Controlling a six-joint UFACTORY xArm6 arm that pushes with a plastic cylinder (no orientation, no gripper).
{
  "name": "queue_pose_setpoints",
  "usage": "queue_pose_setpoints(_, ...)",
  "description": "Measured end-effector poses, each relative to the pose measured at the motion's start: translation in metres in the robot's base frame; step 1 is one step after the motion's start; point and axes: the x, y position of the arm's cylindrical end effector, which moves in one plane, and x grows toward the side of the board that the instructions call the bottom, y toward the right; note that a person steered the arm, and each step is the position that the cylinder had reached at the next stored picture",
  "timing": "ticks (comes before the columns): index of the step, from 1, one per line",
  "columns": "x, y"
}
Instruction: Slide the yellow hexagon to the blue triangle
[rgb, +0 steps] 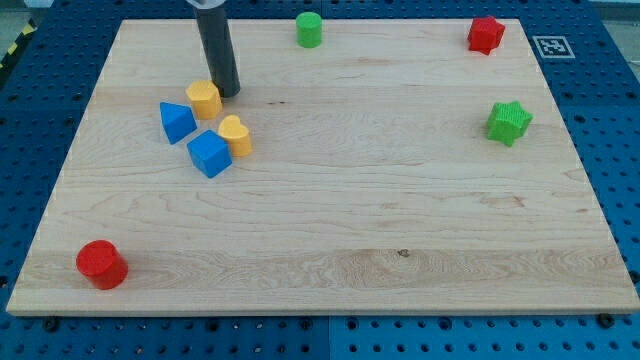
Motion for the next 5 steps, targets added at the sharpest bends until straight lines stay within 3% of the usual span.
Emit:
queue_pose_setpoints(1, 0.003, 0.0)
queue_pose_setpoints(3, -0.035, -0.011)
queue_pose_setpoints(4, -0.024, -0.018)
queue_pose_setpoints(5, 0.015, -0.018)
